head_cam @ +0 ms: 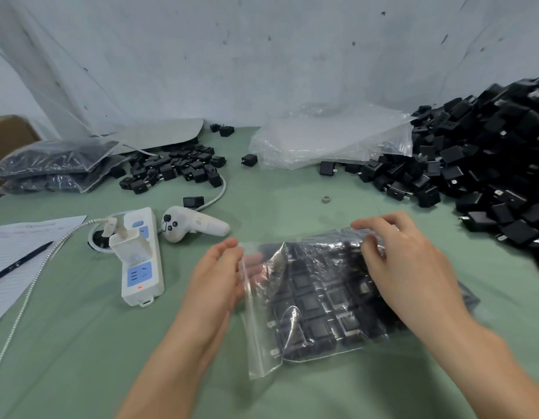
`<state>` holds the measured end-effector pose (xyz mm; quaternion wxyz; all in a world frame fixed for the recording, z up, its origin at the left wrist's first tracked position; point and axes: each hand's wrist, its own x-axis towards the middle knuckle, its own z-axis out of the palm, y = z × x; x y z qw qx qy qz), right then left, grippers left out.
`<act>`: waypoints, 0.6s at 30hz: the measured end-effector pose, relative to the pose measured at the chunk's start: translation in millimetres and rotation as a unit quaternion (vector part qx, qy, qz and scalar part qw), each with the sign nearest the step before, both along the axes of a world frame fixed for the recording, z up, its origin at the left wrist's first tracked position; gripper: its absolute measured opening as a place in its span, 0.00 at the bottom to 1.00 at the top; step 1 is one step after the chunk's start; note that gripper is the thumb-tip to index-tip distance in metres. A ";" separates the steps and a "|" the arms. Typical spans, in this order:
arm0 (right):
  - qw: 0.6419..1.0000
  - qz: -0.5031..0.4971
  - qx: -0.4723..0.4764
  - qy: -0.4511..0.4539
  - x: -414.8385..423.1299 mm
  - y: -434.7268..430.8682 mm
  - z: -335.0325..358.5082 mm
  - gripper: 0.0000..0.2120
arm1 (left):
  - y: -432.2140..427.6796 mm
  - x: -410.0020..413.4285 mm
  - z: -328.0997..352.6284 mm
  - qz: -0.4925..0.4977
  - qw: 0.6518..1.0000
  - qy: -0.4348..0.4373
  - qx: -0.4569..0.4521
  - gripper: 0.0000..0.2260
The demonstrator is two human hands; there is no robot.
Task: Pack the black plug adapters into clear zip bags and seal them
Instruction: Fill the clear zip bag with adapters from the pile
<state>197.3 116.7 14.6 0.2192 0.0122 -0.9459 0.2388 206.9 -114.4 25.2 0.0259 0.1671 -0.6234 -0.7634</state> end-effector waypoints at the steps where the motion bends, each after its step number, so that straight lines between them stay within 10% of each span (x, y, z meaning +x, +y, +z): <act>1: 1.000 0.002 0.003 0.000 0.1 -0.5 -0.2 0.12 | 3.2 -0.6 -0.5 -0.008 1.000 -0.004 -0.006 0.08; 18: 0.998 0.051 0.021 -0.015 5.8 -3.3 1.1 0.13 | 7.0 -2.5 6.8 -0.038 0.999 -0.023 0.018 0.08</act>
